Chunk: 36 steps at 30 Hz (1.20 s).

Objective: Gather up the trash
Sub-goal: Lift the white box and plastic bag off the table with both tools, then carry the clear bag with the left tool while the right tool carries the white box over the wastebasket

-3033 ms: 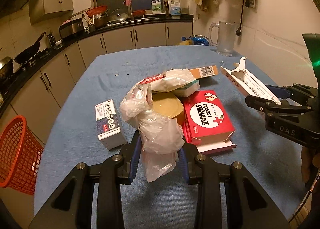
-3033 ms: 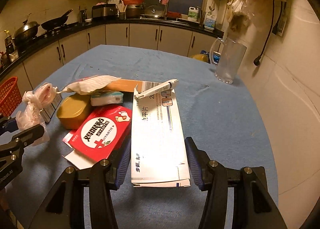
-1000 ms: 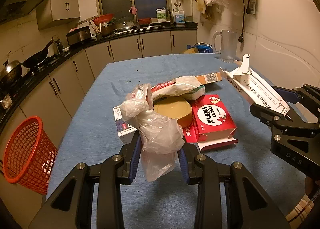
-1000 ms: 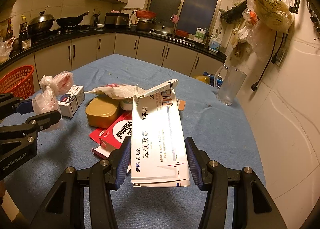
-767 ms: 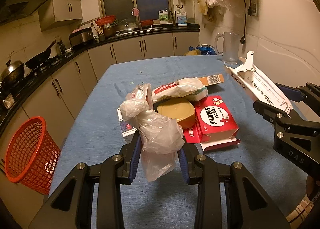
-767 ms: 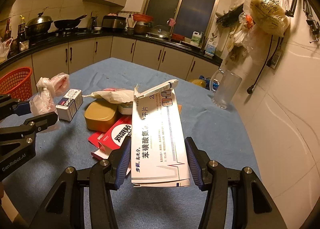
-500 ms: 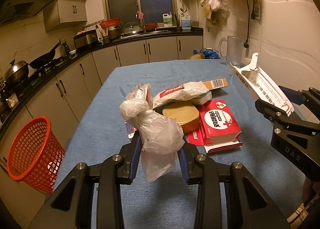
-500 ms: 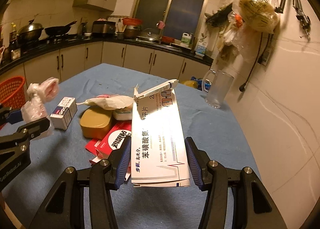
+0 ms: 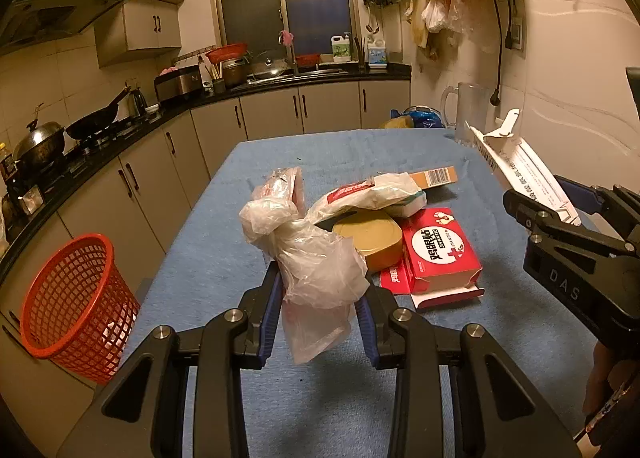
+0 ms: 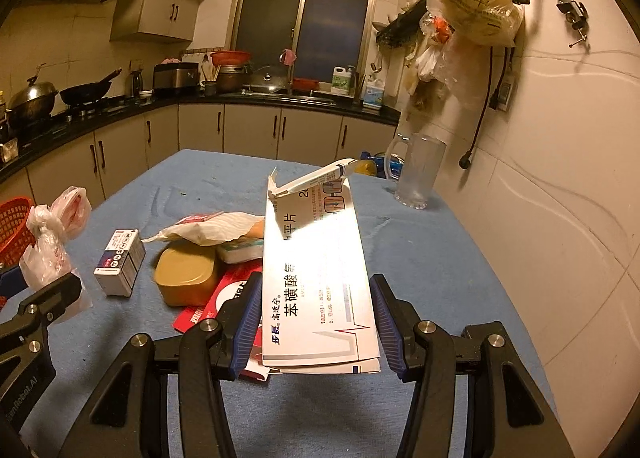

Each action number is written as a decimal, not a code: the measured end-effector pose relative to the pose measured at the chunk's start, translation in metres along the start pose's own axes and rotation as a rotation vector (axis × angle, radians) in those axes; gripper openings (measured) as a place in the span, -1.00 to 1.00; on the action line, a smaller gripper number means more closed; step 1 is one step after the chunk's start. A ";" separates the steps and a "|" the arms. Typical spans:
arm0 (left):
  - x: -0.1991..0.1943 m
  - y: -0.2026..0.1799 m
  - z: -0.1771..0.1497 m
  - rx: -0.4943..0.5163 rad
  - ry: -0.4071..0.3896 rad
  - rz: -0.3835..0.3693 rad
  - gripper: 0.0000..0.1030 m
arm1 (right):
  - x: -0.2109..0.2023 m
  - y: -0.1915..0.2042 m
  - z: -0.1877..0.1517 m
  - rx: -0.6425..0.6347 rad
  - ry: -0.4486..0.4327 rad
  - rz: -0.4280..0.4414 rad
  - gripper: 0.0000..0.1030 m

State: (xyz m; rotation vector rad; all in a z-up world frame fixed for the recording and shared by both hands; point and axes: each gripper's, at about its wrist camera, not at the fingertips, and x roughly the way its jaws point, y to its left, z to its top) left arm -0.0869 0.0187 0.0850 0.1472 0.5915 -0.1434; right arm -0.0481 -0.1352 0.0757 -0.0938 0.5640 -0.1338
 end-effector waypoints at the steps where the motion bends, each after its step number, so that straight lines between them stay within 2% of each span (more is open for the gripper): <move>1: -0.001 0.001 0.000 -0.001 -0.002 0.000 -0.36 | -0.001 0.001 0.000 -0.003 -0.001 -0.001 0.11; 19: -0.029 0.028 0.000 -0.039 -0.050 0.031 -0.36 | -0.027 0.029 0.005 -0.059 -0.039 0.050 0.11; 28: -0.047 0.072 -0.003 -0.101 -0.075 0.088 -0.36 | -0.045 0.065 0.015 -0.107 -0.070 0.203 0.11; 36: -0.057 0.116 -0.009 -0.162 -0.085 0.156 -0.35 | -0.056 0.102 0.022 -0.164 -0.091 0.247 0.11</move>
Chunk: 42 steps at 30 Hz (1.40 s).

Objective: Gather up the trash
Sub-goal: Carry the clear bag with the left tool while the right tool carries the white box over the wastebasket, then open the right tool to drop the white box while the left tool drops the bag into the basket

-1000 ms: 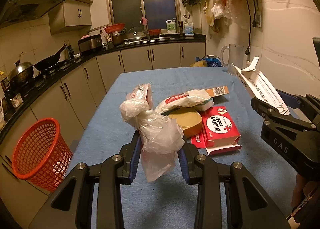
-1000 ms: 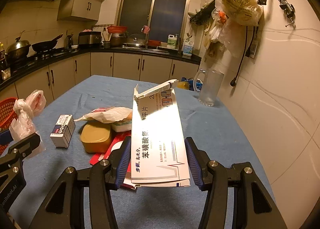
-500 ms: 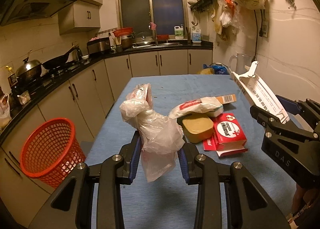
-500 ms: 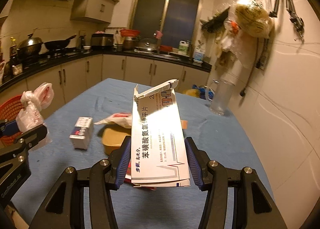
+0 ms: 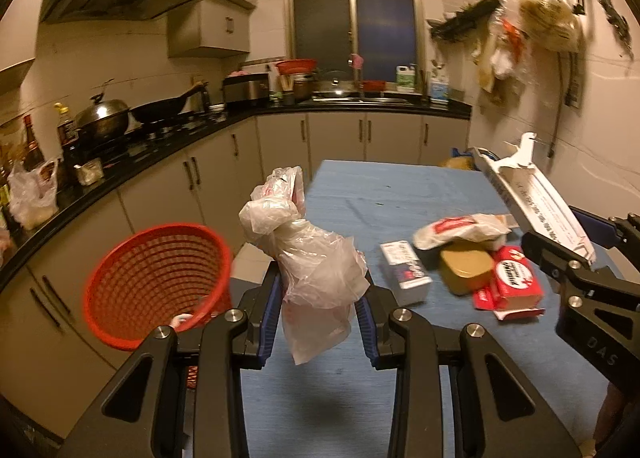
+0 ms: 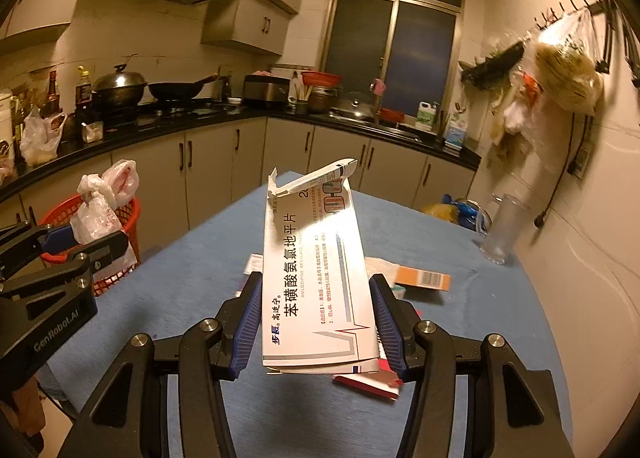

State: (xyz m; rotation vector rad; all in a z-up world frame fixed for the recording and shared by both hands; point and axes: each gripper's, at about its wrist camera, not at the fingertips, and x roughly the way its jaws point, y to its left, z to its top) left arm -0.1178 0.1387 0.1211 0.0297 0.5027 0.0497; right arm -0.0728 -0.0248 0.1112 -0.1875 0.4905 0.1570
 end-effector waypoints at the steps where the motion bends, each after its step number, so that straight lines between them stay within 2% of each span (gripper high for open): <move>1: -0.001 0.006 0.000 -0.006 -0.003 0.009 -0.36 | 0.000 0.003 0.001 -0.004 -0.001 0.005 0.11; 5: -0.006 0.028 0.000 -0.029 -0.018 0.052 -0.35 | 0.001 0.019 0.007 -0.020 -0.002 0.035 0.11; 17: -0.009 0.074 -0.004 -0.087 -0.034 0.106 -0.35 | 0.003 0.060 0.016 -0.091 -0.002 0.091 0.11; 22: -0.007 0.102 -0.003 -0.117 -0.031 0.126 -0.35 | 0.010 0.079 0.029 -0.091 0.037 0.235 0.11; 24: -0.006 0.117 -0.002 -0.123 -0.022 0.127 -0.35 | 0.017 0.089 0.039 -0.088 0.068 0.316 0.11; 31: 0.005 0.175 0.002 -0.175 0.014 0.160 -0.35 | 0.046 0.123 0.065 -0.070 0.154 0.516 0.12; 37: 0.035 0.204 0.000 -0.212 0.106 0.123 -0.35 | 0.089 0.160 0.081 -0.054 0.264 0.632 0.12; 42: 0.059 0.215 -0.008 -0.232 0.145 0.116 -0.35 | 0.135 0.180 0.089 0.042 0.368 0.716 0.12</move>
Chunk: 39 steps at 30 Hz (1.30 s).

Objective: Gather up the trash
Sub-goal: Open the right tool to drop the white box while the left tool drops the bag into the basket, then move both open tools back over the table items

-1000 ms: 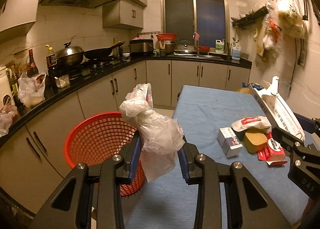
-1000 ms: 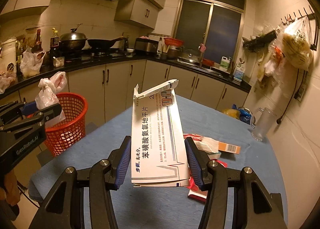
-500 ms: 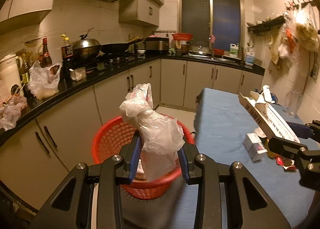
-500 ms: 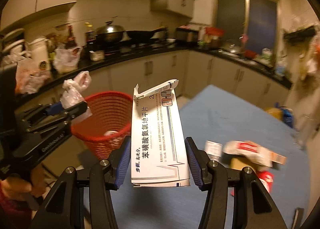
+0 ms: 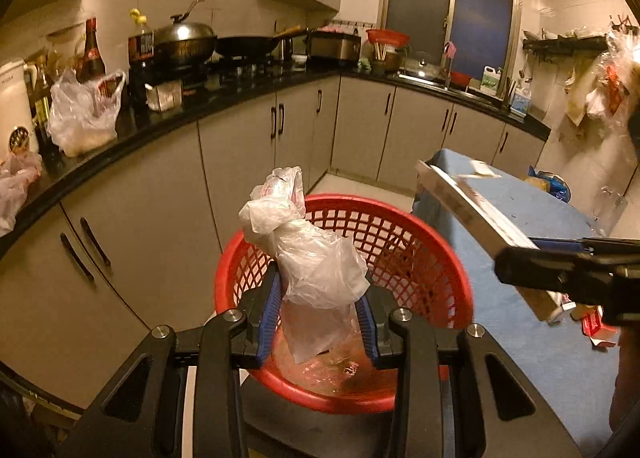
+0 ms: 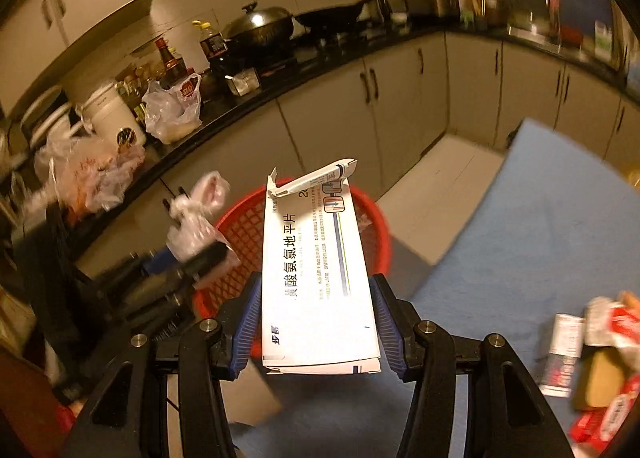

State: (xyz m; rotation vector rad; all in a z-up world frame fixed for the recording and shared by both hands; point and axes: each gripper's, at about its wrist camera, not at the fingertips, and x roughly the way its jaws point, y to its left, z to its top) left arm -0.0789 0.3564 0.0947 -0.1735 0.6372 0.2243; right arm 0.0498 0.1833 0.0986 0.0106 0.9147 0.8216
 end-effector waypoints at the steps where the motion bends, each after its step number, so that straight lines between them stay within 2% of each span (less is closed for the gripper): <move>1: 0.004 0.001 -0.001 -0.004 0.006 -0.004 -0.35 | 0.005 0.000 0.003 0.012 0.007 0.012 0.12; 8: 0.023 0.005 -0.008 -0.004 0.042 -0.003 -0.34 | 0.041 -0.004 0.019 0.086 0.054 0.049 0.15; 14: 0.029 0.006 -0.013 -0.005 0.055 -0.001 -0.22 | 0.054 -0.014 0.021 0.146 0.086 0.089 0.25; 17: 0.030 0.007 -0.014 -0.009 0.060 -0.003 -0.13 | 0.052 -0.014 0.020 0.148 0.079 0.080 0.25; 19: 0.030 0.006 -0.014 -0.004 0.060 0.000 0.02 | 0.048 -0.014 0.018 0.152 0.076 0.094 0.25; 23: 0.026 0.003 -0.015 -0.011 0.053 0.000 0.04 | 0.036 -0.016 0.014 0.151 0.064 0.092 0.25; 28: 0.014 -0.006 -0.015 -0.007 0.032 0.001 0.21 | 0.019 -0.016 0.005 0.140 0.040 0.068 0.25; 33: -0.006 -0.023 -0.017 0.013 -0.007 0.010 0.29 | -0.006 -0.022 -0.011 0.132 -0.002 0.027 0.25; 39: -0.025 -0.055 -0.025 0.038 -0.023 -0.029 0.32 | -0.046 -0.038 -0.043 0.133 -0.056 -0.032 0.27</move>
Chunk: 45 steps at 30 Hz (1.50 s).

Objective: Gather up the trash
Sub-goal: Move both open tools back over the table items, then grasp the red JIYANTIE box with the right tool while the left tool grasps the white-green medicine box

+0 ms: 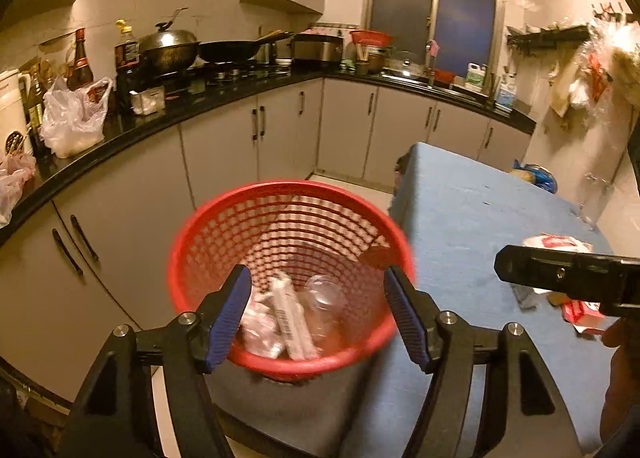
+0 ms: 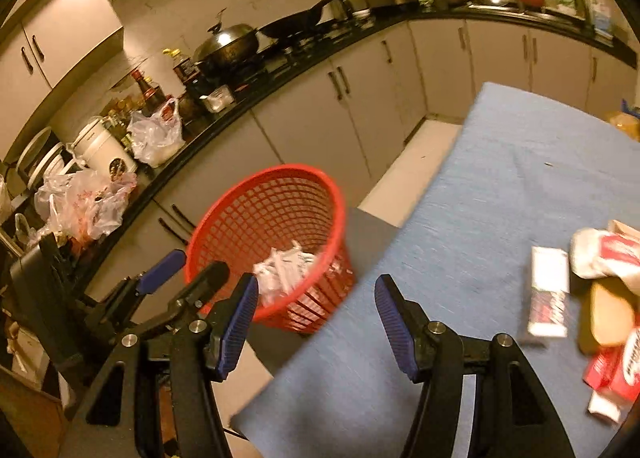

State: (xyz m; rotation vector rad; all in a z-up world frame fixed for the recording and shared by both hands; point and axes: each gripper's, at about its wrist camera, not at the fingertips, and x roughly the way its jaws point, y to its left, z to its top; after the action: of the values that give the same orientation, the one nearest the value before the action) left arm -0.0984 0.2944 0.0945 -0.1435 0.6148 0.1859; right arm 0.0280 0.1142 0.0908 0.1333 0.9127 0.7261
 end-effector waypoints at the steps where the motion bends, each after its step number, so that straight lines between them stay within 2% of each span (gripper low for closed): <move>1: -0.003 -0.008 -0.002 0.010 -0.001 -0.009 0.32 | -0.007 -0.006 -0.005 0.010 -0.007 -0.004 0.27; 8: -0.011 -0.061 -0.020 0.069 0.021 -0.074 0.34 | -0.044 -0.050 -0.035 0.081 -0.034 -0.049 0.27; 16: 0.000 -0.127 -0.052 0.175 0.108 -0.149 0.36 | -0.091 -0.119 -0.078 0.196 -0.076 -0.128 0.26; 19: 0.004 -0.140 -0.057 0.201 0.124 -0.161 0.36 | -0.109 -0.157 -0.087 0.269 -0.087 -0.217 0.29; 21: 0.006 -0.143 -0.058 0.200 0.124 -0.169 0.36 | -0.119 -0.189 -0.089 0.333 -0.079 -0.322 0.36; 23: 0.009 -0.146 -0.059 0.195 0.132 -0.180 0.36 | -0.122 -0.210 -0.088 0.361 -0.074 -0.388 0.36; 25: 0.012 -0.148 -0.059 0.197 0.138 -0.184 0.36 | -0.117 -0.229 -0.086 0.391 -0.032 -0.428 0.37; 27: 0.014 -0.148 -0.059 0.204 0.143 -0.185 0.36 | -0.110 -0.242 -0.086 0.403 -0.012 -0.423 0.37; 29: 0.017 -0.147 -0.059 0.206 0.148 -0.184 0.36 | -0.100 -0.249 -0.083 0.407 0.020 -0.447 0.40; 37: 0.022 -0.148 -0.057 0.223 0.159 -0.186 0.36 | -0.084 -0.245 -0.070 0.354 0.037 -0.534 0.50; 42: 0.028 -0.160 -0.053 0.244 0.165 -0.192 0.37 | -0.071 -0.246 -0.068 0.321 0.081 -0.542 0.61; 45: 0.034 -0.170 -0.049 0.257 0.179 -0.196 0.37 | -0.064 -0.249 -0.070 0.321 0.094 -0.539 0.60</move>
State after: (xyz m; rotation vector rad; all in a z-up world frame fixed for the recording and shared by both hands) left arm -0.0620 0.1238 0.0484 0.0286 0.7924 -0.0973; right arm 0.0782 -0.1279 -0.0094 0.1287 1.0914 0.0835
